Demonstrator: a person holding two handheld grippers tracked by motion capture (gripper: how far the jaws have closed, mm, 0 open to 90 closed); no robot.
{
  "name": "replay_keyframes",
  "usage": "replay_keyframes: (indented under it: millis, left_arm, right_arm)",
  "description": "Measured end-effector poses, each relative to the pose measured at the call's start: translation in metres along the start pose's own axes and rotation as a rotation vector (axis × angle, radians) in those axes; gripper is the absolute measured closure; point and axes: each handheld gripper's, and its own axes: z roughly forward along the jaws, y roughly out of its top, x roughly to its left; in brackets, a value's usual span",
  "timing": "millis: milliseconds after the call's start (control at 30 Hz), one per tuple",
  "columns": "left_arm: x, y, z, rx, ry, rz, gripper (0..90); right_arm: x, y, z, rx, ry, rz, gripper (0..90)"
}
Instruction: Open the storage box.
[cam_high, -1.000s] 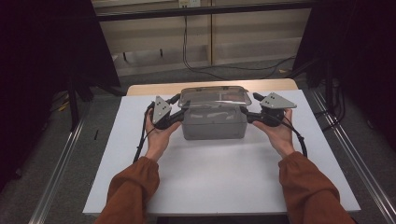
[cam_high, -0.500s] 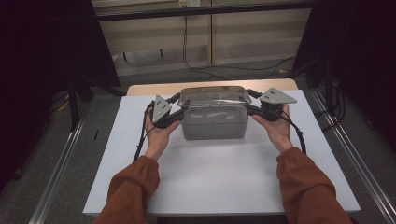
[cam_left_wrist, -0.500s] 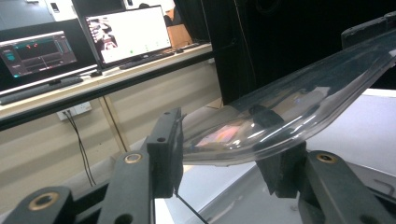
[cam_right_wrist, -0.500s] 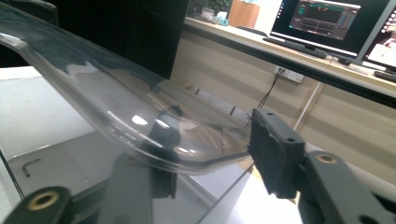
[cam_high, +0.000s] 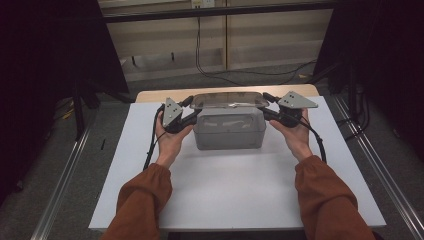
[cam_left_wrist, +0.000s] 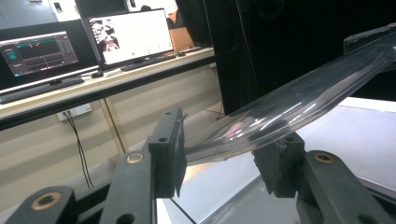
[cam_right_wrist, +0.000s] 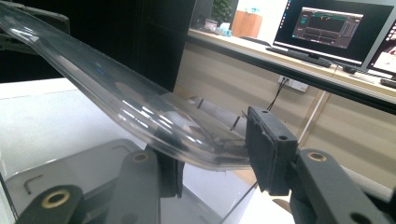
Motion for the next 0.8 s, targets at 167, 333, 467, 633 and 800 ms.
replay_keyframes:
  millis: [167, 333, 467, 633, 800]
  left_arm:
    - [0.001, -0.001, 0.002, -0.001, 0.005, -0.017, 55.3]
    - [0.002, 0.0, 0.004, -0.001, 0.009, -0.017, 55.3]
    - [0.005, -0.001, 0.007, 0.009, 0.009, -0.008, 55.3]
    - [0.007, 0.0, 0.009, 0.004, 0.01, -0.015, 56.8]
    - [0.008, 0.002, 0.013, 0.002, 0.01, -0.011, 57.0]
  right_arm:
    - [-0.002, 0.002, 0.001, -0.001, 0.002, 0.006, 58.0]
    - [-0.003, 0.002, 0.001, -0.006, 0.004, 0.015, 58.2]
    - [-0.004, 0.002, 0.002, -0.015, 0.005, 0.023, 58.3]
    - [-0.005, 0.003, 0.003, -0.019, 0.006, 0.031, 58.3]
    - [-0.007, 0.005, 0.005, -0.028, 0.003, 0.046, 58.0]
